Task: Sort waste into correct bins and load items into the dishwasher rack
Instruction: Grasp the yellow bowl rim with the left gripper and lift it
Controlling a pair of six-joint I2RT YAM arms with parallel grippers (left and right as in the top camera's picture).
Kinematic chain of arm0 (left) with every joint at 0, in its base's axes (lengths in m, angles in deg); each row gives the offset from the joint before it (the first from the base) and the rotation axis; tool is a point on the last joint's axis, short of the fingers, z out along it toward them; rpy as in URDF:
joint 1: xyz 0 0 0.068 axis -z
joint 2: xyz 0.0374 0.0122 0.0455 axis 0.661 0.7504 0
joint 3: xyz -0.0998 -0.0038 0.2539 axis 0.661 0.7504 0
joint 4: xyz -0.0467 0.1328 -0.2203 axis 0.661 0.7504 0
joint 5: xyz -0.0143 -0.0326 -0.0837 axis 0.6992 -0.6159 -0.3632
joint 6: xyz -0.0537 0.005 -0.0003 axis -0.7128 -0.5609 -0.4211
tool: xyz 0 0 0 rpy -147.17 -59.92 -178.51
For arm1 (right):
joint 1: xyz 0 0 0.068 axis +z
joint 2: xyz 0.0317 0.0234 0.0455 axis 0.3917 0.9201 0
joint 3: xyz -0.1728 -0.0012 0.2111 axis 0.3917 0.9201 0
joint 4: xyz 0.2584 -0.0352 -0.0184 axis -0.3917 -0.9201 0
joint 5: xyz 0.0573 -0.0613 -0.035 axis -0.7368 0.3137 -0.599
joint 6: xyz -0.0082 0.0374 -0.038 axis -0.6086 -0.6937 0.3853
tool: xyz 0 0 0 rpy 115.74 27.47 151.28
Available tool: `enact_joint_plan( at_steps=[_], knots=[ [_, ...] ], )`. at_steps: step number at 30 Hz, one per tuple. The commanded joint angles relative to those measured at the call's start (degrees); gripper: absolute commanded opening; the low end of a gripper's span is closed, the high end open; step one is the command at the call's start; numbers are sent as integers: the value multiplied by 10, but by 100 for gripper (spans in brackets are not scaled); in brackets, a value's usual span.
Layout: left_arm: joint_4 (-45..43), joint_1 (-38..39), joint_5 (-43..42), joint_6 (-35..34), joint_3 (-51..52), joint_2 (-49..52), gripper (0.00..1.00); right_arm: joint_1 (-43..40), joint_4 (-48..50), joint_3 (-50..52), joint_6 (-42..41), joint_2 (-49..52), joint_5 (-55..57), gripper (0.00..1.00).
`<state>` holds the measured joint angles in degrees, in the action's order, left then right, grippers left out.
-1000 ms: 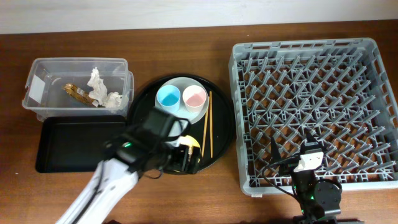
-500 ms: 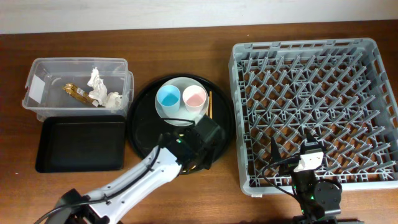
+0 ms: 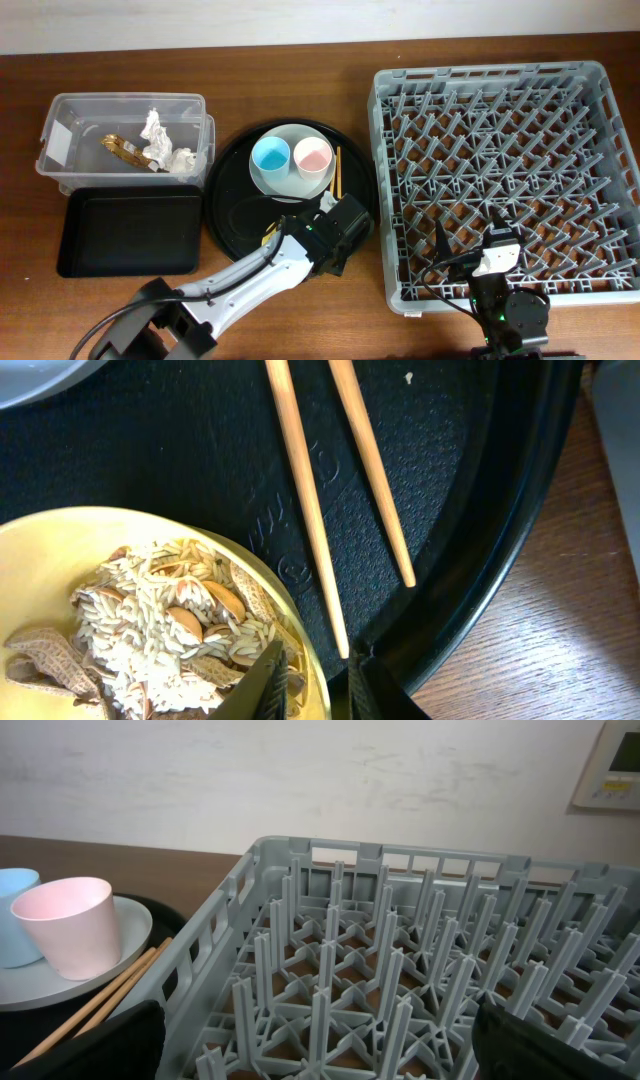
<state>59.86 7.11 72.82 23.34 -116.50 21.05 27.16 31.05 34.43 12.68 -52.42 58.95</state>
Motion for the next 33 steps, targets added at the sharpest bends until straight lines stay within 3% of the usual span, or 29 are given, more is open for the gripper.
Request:
enact_joint_plan(
  at_steps=[1, 10, 19, 21, 22, 29, 33],
  knots=[
    [6, 3, 2, -7, -4, 4, 23, -4, 0, 4, -1, -4, -1, 98],
    [12, 9, 2, -7, -4, 5, 29, -4, 0, 4, -1, -4, -1, 98],
    [12, 9, 7, -7, -3, 27, 28, -4, 0, 4, -1, -4, -1, 98],
    [12, 9, 7, -7, -3, 27, 5, -4, 0, 4, -1, -4, -1, 98],
    [12, 9, 7, -7, -3, 27, 0, -4, 0, 4, -1, -4, -1, 98],
    [49, -3, 25, -4, -31, -15, 0, -4, 0, 4, -1, -4, -1, 98],
    [130, -86, 19, 30, -96, -106, 0, -4, 0, 4, -1, -4, -1, 98]
  ],
)
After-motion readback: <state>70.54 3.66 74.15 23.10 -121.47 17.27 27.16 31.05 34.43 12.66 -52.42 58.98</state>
